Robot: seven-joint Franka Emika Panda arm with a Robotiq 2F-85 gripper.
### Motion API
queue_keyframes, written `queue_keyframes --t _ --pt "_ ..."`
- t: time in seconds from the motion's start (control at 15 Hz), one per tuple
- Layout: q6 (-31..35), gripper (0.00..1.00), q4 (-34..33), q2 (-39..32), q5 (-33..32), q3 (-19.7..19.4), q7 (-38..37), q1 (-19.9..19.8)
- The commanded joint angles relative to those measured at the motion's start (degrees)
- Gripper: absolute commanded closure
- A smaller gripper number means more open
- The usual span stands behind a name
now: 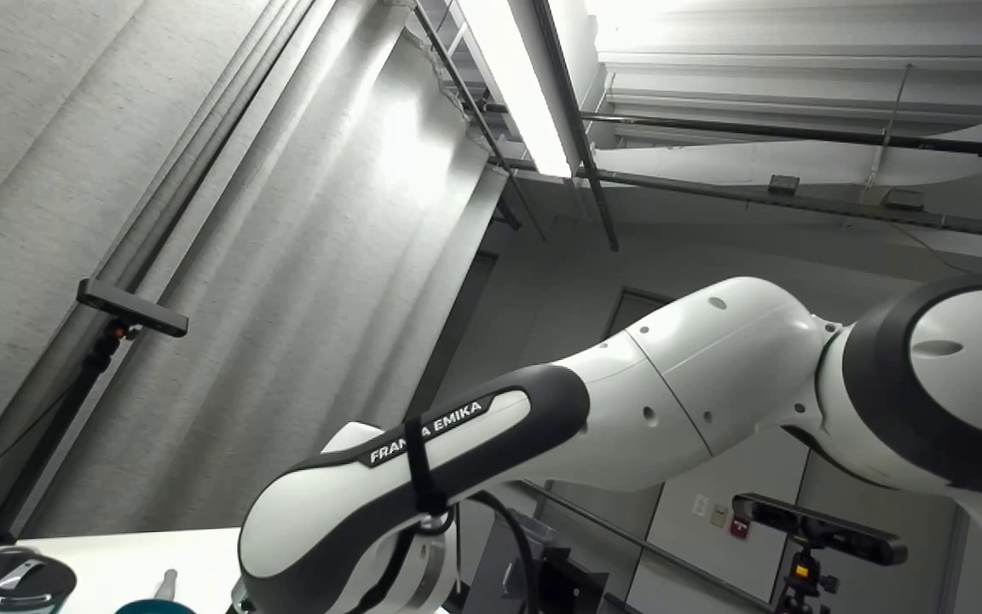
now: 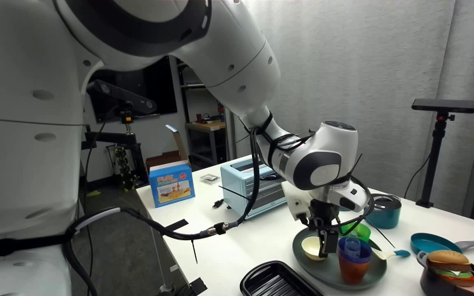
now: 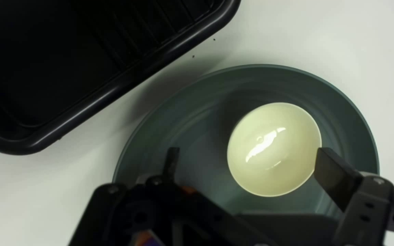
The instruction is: Put the white bowl in the blue cup
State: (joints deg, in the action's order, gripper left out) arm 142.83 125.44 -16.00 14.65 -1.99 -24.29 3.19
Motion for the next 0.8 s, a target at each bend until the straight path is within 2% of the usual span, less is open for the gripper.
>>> queue_keyframes --t 0.0,0.73 --pt "-0.15 0.00 -0.10 0.03 -0.19 0.29 -0.15 -0.31" --pt "0.60 0.00 -2.92 -5.04 -0.18 -0.52 -1.22 -0.38"
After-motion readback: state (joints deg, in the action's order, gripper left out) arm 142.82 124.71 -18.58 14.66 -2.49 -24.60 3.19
